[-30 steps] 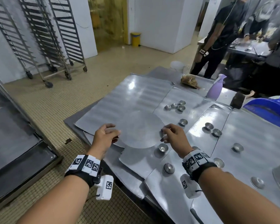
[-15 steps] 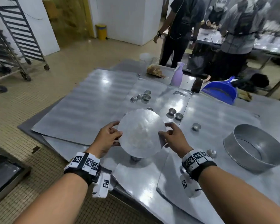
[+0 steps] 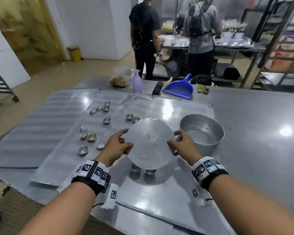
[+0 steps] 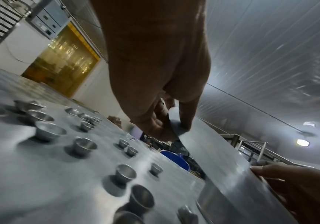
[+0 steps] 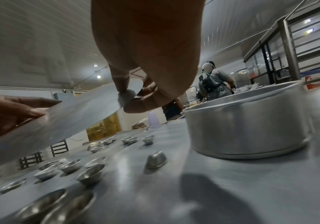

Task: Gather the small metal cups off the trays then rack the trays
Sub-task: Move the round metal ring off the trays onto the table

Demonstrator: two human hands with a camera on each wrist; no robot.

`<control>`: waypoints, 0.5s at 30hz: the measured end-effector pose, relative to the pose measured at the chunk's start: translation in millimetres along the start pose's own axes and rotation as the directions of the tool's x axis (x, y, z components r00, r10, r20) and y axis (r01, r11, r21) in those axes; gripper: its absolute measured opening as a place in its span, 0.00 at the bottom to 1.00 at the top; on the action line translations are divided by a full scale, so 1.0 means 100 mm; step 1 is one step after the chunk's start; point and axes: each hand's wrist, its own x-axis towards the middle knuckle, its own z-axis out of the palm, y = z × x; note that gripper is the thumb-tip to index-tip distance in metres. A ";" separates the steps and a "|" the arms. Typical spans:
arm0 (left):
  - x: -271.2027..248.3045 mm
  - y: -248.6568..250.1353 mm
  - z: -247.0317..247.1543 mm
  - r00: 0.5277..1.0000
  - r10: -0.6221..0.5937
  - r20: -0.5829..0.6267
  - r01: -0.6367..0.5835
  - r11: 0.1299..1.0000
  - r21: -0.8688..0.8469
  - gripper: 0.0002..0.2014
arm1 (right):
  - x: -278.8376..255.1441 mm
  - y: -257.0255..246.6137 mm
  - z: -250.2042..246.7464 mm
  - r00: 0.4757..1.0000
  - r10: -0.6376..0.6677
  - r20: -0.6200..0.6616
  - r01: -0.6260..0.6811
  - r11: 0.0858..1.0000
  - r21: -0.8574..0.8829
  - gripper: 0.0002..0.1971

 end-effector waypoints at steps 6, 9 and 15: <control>0.03 0.12 0.92 0.999 0.047 0.026 -0.049 0.996 0.074 0.28 | -0.09 0.31 -0.89 0.998 -0.039 -0.049 0.037 0.999 -0.033 0.20; 0.06 0.19 1.24 0.998 0.059 0.032 -0.061 0.994 0.085 0.29 | -0.10 0.39 -1.22 0.997 -0.043 -0.068 0.041 0.998 -0.040 0.20; 0.22 0.35 1.62 0.989 0.121 0.089 -0.134 0.979 0.152 0.28 | -0.11 0.54 -1.59 0.987 -0.027 -0.155 0.025 1.000 -0.011 0.16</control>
